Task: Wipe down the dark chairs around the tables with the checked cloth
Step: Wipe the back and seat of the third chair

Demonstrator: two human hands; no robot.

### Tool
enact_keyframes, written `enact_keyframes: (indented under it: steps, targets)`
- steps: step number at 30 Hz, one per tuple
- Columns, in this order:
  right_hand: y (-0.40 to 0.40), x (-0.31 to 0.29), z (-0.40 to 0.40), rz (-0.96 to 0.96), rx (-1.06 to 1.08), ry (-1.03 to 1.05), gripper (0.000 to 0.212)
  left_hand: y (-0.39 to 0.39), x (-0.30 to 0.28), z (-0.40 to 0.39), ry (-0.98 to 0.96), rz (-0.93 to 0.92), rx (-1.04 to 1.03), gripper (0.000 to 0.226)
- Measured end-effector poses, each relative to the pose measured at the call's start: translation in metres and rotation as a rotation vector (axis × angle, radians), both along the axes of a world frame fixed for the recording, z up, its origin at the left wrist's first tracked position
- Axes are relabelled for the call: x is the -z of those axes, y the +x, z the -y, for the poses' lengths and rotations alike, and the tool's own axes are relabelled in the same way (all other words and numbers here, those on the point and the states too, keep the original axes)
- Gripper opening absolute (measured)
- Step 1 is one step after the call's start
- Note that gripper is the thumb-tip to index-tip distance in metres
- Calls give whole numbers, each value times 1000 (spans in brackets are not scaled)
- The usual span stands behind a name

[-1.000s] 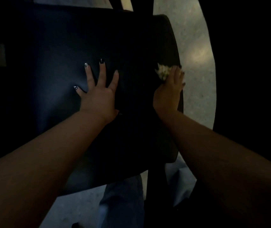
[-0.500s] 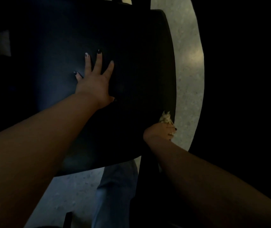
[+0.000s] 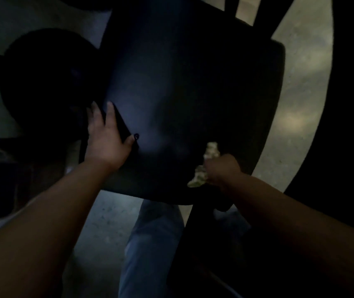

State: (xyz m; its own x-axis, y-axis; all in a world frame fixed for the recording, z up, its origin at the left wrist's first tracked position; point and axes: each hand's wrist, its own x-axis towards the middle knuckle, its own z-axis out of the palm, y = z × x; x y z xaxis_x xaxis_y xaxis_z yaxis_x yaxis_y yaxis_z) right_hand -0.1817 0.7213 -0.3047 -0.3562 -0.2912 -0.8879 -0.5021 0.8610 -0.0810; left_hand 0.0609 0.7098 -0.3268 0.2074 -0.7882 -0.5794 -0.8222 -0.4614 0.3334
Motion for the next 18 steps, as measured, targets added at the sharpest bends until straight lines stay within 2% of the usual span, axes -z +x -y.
enact_keyframes:
  steps: [2, 6, 8, 10, 14, 18]
  targets:
    - [30, -11, 22, 67, -282, -147, 34, 1, 0, -19, 3, 2, -115, 96]
    - [75, -24, 69, 131, -853, -640, 26, -10, 0, -49, -17, 24, -402, 89]
    - [84, -28, 78, 183, -1186, -760, 26, -19, 3, -66, -44, 49, -543, 85]
    - [81, -27, 77, 256, -1431, -795, 25, -30, 7, -81, -46, 60, -636, 83]
    - [46, -24, 60, 388, -1695, -846, 26, -60, 8, -102, -25, 32, -818, 81]
    - [34, -16, 55, 424, -1764, -863, 23, -79, 1, -113, -10, -53, -902, 82]
